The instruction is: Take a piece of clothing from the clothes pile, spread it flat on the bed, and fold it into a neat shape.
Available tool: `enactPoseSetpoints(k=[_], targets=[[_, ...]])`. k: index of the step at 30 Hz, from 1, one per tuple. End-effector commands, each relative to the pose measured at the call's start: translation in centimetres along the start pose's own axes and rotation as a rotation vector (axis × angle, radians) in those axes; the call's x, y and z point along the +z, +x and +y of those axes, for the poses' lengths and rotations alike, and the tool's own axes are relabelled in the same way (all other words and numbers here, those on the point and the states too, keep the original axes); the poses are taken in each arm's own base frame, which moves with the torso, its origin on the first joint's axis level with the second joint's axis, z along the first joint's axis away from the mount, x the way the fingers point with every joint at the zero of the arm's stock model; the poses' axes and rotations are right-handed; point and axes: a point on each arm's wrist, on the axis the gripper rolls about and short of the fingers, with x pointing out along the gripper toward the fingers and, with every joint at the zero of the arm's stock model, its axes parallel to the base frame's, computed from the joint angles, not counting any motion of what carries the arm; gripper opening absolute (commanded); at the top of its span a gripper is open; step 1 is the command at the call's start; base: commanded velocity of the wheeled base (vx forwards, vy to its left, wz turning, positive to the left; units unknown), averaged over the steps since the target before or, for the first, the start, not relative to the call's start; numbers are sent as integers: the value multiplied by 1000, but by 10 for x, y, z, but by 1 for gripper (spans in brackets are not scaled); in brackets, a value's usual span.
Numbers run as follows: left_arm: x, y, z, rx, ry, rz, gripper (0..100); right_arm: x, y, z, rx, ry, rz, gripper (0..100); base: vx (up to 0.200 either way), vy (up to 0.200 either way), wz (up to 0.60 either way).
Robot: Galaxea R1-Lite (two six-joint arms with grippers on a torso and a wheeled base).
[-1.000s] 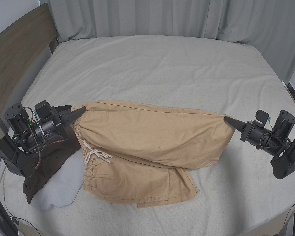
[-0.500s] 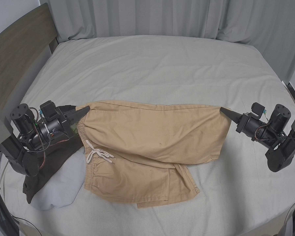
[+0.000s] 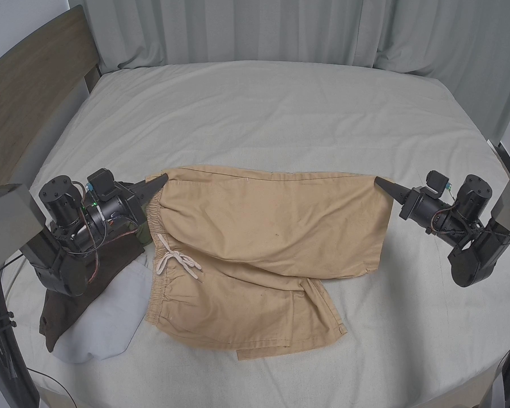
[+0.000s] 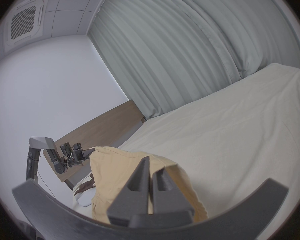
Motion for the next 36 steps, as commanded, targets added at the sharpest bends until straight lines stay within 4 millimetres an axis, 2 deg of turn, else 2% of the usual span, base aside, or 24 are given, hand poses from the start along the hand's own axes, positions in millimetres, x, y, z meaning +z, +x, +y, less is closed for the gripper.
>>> enactPoseSetpoints(k=[1,11,13,23,36], targets=[[-14,8,6,14,-15,10,0,-6,6,-8,-1,3,4,0,0,0,0],[-22,17,17,48,-20,-5,0,-2,18,-17,13,14,-28,0,0,0,0],[-24,28,21,72,-43,-38,0,-2,29,-28,22,17,-50,0,0,0,0],[-42,51,39,115,-54,-82,0,-19,47,-53,22,40,-56,0,0,0,0],[-54,68,50,152,-145,-143,0,-25,61,-68,32,28,-74,0,0,0,0]])
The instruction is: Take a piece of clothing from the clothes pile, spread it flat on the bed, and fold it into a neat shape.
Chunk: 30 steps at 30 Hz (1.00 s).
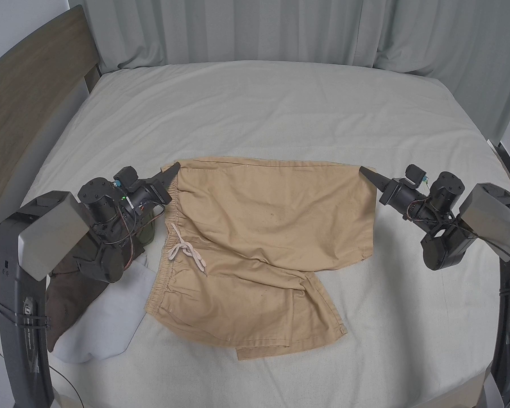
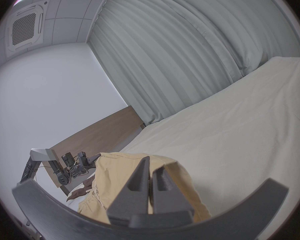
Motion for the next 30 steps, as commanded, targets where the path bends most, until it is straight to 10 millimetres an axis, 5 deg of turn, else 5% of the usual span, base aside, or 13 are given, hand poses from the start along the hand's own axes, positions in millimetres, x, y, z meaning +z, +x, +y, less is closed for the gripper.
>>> enactPoseSetpoints(k=[1,30], targets=[[-12,4,8,9,-4,0,0,-9,5,-9,-4,8,8,0,0,0,0],[-20,10,20,27,-18,-25,0,-6,15,-36,-25,-3,-8,0,0,0,0]])
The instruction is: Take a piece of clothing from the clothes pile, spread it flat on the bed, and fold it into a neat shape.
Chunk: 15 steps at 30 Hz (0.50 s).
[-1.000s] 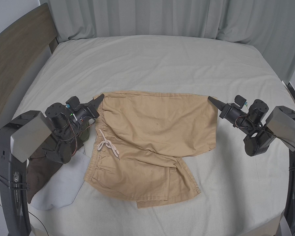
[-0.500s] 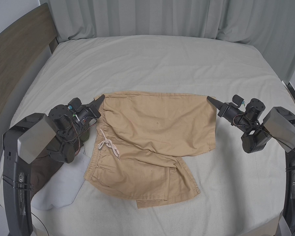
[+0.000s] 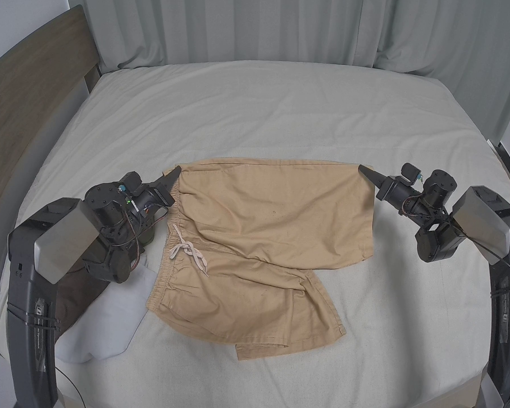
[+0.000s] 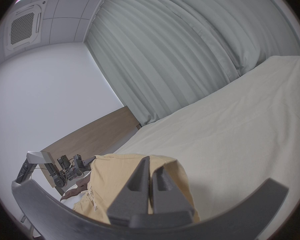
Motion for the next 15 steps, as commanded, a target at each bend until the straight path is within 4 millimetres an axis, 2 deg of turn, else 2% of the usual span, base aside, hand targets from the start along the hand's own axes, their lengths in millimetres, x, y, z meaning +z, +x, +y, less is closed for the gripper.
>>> enactPoseSetpoints(k=[1,3,4,5,11,15], targets=[[-2,1,1,1,1,-2,0,0,2,0,5,-3,-3,0,0,0,0],[-2,1,2,3,1,-5,0,0,2,0,5,-3,-3,0,0,0,0],[-4,2,3,1,3,-8,100,0,1,-1,2,-2,-2,0,0,0,0],[-5,3,4,3,4,-8,100,0,2,-1,2,-2,-2,100,0,0,0],[-12,3,4,10,-65,1,100,0,-4,-7,-22,2,7,100,0,0,0],[-15,0,5,21,-78,11,100,4,-14,4,-29,11,17,100,0,0,0]])
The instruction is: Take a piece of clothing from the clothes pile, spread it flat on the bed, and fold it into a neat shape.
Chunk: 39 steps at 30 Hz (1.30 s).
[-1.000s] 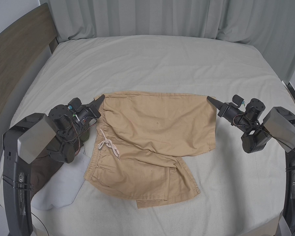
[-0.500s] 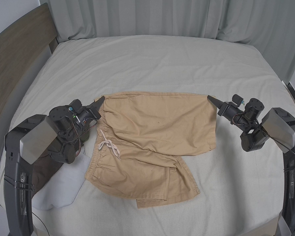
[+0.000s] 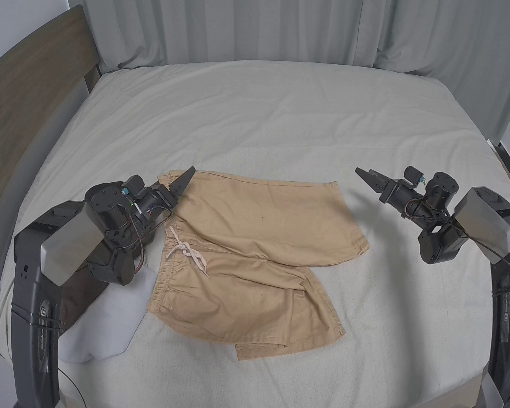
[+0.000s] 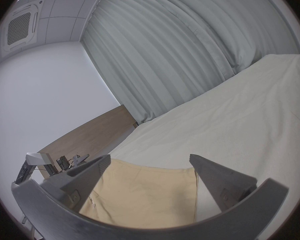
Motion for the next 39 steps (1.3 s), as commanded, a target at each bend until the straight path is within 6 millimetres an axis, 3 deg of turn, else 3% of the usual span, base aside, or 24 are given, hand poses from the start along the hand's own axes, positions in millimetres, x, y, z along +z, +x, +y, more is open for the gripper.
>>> enactPoseSetpoints(k=[1,5,13,18,27,31,36,39], targets=[[-5,-3,2,15,-12,15,100,9,-10,14,-2,1,4,100,0,0,0],[-8,-10,3,33,-23,39,100,9,-21,26,-4,9,13,100,0,0,0],[5,-30,-11,60,-45,88,100,-1,-43,44,-16,30,60,100,0,0,0],[21,-61,-23,104,-59,139,100,-2,-55,58,-27,50,94,100,0,0,0],[72,-125,-69,18,-86,229,100,-11,-90,82,-66,-35,185,100,0,0,0],[94,-148,-98,-71,-58,240,100,22,-106,102,-56,-64,130,100,0,0,0],[123,-165,-128,-278,5,257,100,36,-125,128,-10,-48,136,100,0,0,0],[121,-171,-131,-299,22,277,100,39,-132,139,31,-52,147,100,0,0,0]])
